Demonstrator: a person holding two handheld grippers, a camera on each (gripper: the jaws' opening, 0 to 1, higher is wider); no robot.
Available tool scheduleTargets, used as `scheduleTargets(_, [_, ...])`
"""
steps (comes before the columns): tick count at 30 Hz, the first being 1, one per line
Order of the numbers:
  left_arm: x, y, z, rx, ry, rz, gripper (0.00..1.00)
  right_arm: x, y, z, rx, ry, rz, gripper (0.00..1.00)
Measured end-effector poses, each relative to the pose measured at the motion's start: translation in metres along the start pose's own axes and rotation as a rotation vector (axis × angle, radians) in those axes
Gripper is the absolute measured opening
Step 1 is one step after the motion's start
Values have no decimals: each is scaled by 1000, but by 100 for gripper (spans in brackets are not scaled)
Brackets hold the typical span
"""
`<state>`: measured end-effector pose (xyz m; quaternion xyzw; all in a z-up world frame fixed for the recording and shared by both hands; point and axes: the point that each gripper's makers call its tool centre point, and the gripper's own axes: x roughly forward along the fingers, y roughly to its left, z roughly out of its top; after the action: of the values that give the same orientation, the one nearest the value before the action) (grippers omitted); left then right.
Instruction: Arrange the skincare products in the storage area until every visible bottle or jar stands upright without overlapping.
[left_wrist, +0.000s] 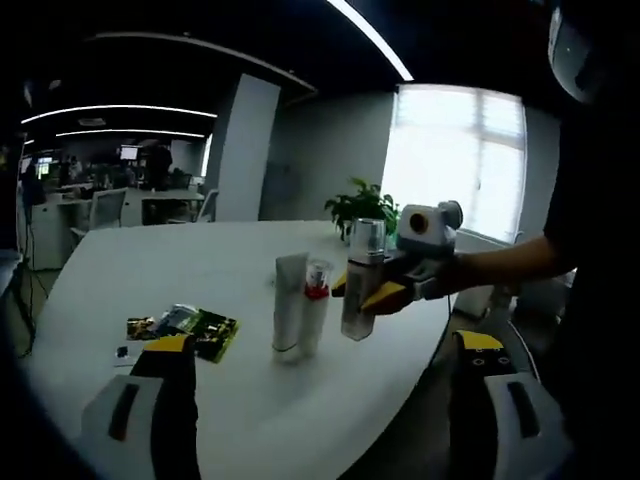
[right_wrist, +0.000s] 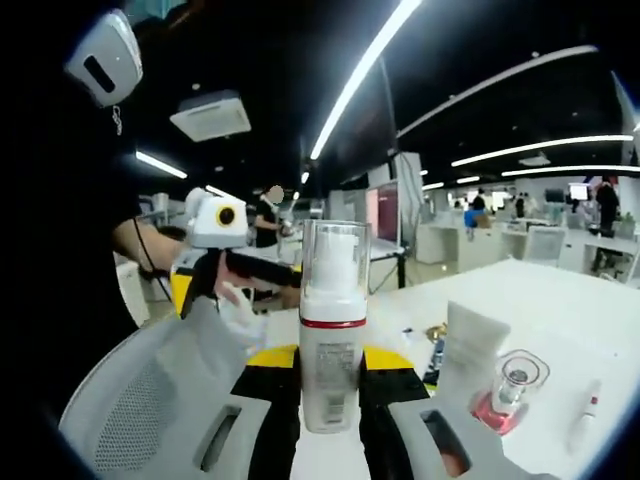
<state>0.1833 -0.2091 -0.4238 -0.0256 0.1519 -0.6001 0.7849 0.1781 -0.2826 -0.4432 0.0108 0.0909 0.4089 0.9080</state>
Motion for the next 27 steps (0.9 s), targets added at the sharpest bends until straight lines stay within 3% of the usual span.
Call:
scheduleTargets(6, [-5, 12, -1, 22, -51, 52, 99, 4, -15, -22, -6, 13, -1, 13])
scheduleTargets(11, [-12, 14, -10, 63, -39, 88, 92, 8, -23, -38, -2, 26, -9, 13])
scheduleTargets(15, [-12, 21, -5, 63, -65, 117, 85, 7, -32, -52, 13, 21, -22, 13])
scheduleTargets(22, [-13, 34, -1, 31, -113, 174, 94, 13, -40, -79, -13, 33, -24, 13])
scheduleTargets(27, [-12, 37, -7, 45, -93, 187, 95, 19, -43, -97, -41, 44, 1, 13])
